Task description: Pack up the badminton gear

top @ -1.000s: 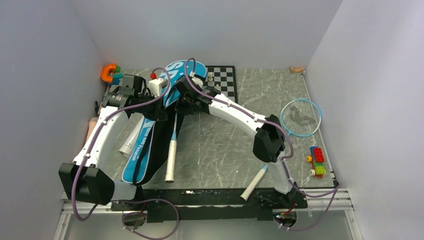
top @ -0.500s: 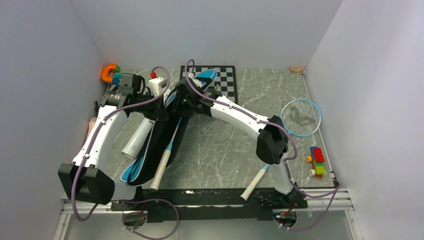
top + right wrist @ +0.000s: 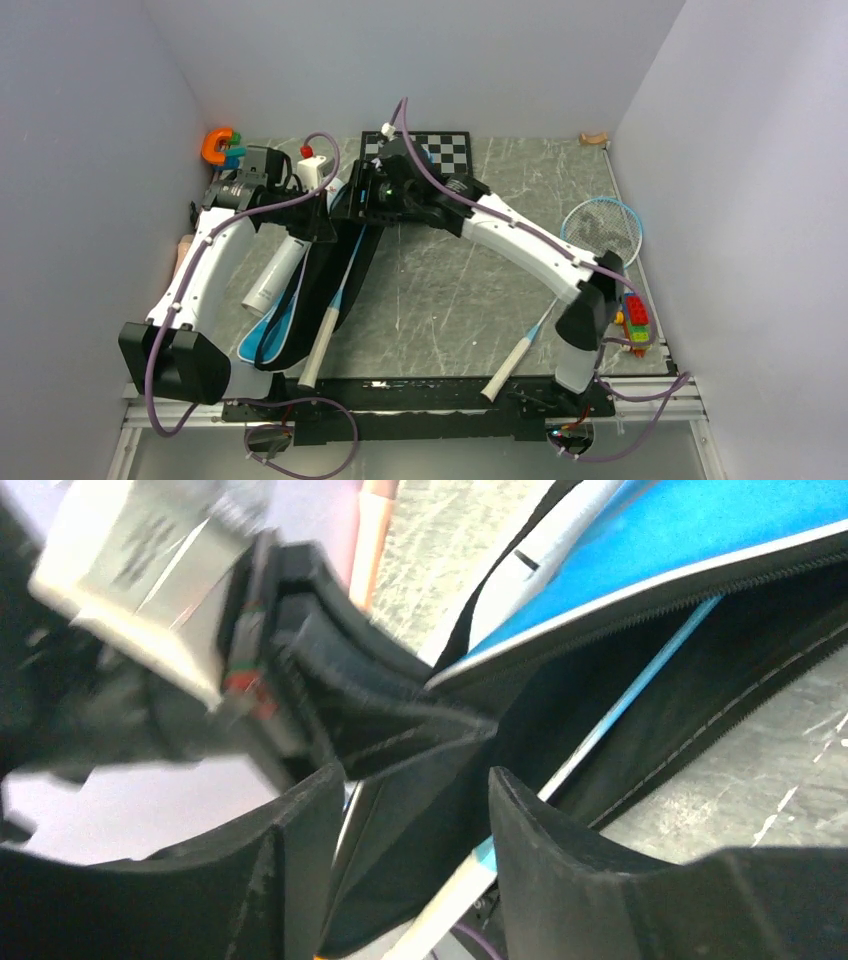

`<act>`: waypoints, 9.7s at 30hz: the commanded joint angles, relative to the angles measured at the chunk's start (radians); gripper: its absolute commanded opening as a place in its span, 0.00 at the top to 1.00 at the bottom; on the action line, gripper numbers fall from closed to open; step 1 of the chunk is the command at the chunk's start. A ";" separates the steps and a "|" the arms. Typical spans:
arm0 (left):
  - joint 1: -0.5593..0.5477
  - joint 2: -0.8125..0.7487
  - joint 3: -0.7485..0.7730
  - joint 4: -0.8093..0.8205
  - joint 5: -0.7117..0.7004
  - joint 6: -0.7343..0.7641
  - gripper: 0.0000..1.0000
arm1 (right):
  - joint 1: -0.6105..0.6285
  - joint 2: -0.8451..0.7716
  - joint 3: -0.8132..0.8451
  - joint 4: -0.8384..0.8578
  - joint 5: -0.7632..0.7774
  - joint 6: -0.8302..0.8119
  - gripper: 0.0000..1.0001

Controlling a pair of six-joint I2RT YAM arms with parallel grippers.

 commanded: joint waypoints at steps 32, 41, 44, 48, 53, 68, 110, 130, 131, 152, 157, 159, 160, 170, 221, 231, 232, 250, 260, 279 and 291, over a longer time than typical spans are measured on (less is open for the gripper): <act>0.148 -0.121 0.050 0.090 -0.053 -0.055 1.00 | -0.988 -0.422 -1.054 -0.289 0.272 -0.090 0.46; 0.175 -0.136 -0.003 0.098 -0.041 -0.034 1.00 | -0.982 -0.347 -1.079 -0.186 0.235 -0.094 0.63; 0.177 -0.140 -0.009 0.097 -0.035 -0.033 1.00 | -0.962 -0.332 -1.089 -0.164 0.233 -0.088 0.63; 0.180 -0.147 -0.013 0.095 -0.032 -0.031 1.00 | -0.935 -0.298 -1.090 -0.148 0.236 -0.077 0.64; 0.184 -0.153 -0.016 0.095 -0.031 -0.033 1.00 | -0.861 -0.269 -1.074 -0.123 0.217 -0.075 1.00; 0.185 -0.144 -0.035 0.107 -0.026 -0.042 1.00 | -0.428 -0.155 -0.985 -0.197 0.360 -0.050 1.00; 0.188 -0.163 -0.040 0.078 -0.032 -0.030 1.00 | -0.581 -0.073 -0.907 0.026 0.204 -0.264 0.79; 0.188 -0.152 -0.114 0.114 -0.033 0.006 1.00 | -0.189 -0.642 -0.839 -0.310 0.257 -0.250 1.00; 0.188 -0.149 -0.115 0.115 -0.034 0.007 1.00 | -0.136 -0.654 -0.827 -0.335 0.246 -0.235 1.00; 0.187 -0.141 -0.150 0.109 -0.041 0.051 1.00 | 0.416 -0.095 -0.249 -0.612 0.249 -0.254 1.00; 0.186 -0.135 -0.167 0.108 -0.014 0.054 1.00 | 0.408 0.066 -0.027 -0.699 0.286 -0.283 1.00; 0.184 -0.137 -0.175 0.106 -0.004 0.057 1.00 | 0.400 0.139 0.073 -0.721 0.284 -0.299 1.00; 0.184 -0.138 -0.177 0.103 -0.001 0.059 1.00 | 0.391 0.176 0.124 -0.731 0.280 -0.301 1.00; 0.183 -0.152 -0.186 0.069 0.022 0.096 1.00 | 0.269 0.299 0.295 -0.593 0.242 -0.259 1.00; 0.175 -0.147 -0.188 -0.062 0.127 0.207 1.00 | 0.019 0.320 -0.162 0.412 -0.064 -0.040 0.74; 0.170 -0.152 -0.192 -0.066 0.116 0.206 1.00 | -0.060 0.083 -0.430 0.521 -0.100 -0.022 0.41; 0.170 -0.152 -0.193 -0.066 0.117 0.205 1.00 | -0.074 0.049 -0.481 0.547 -0.092 -0.010 0.40; 0.157 -0.163 -0.182 -0.078 0.100 0.189 1.00 | -0.102 0.261 -0.473 0.691 -0.135 0.027 0.37; 0.157 -0.167 -0.193 -0.073 0.098 0.186 1.00 | -0.077 0.395 -0.390 0.719 -0.128 0.064 0.40; 0.112 -0.227 -0.229 -0.082 0.081 0.202 0.99 | -0.061 0.125 -0.515 0.695 -0.161 0.051 1.00; -0.102 -0.321 -0.310 0.047 0.076 0.131 0.36 | -0.058 -0.139 -0.609 0.522 -0.173 0.105 1.00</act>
